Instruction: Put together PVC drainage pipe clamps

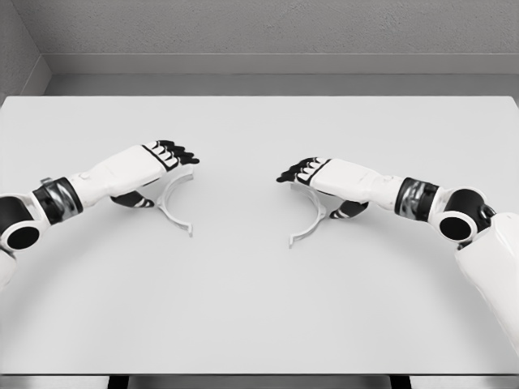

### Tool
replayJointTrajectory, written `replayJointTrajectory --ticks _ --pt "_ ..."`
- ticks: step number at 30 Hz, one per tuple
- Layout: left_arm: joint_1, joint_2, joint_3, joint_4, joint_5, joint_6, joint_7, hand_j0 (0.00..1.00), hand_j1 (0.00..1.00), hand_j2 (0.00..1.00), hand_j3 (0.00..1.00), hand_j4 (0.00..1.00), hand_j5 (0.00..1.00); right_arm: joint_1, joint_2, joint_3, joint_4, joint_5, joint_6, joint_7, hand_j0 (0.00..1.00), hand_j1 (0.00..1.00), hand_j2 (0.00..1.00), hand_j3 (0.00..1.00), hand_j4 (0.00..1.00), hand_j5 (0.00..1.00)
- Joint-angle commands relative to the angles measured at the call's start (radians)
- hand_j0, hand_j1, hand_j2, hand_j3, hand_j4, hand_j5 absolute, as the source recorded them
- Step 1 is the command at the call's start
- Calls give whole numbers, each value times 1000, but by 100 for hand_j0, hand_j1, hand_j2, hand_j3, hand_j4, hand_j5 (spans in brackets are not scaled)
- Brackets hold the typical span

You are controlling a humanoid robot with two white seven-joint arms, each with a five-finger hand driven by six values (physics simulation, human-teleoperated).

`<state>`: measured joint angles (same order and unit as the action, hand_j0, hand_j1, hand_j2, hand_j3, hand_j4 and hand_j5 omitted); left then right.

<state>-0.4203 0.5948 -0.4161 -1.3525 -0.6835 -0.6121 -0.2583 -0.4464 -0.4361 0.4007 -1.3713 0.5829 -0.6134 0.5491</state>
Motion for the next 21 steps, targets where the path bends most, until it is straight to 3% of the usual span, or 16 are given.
replayJointTrajectory --ticks 1,21 --pt "0 -4 0 6 5 1 1 100 100 100 100 100 100 -2 0 0 -3 -11 3 -1 100 100 100 100 100 100" --pt "-2 -16 -4 16 5 1 1 100 100 100 100 100 100 -18 31 21 0 -9 3 -1 100 100 100 100 100 100"
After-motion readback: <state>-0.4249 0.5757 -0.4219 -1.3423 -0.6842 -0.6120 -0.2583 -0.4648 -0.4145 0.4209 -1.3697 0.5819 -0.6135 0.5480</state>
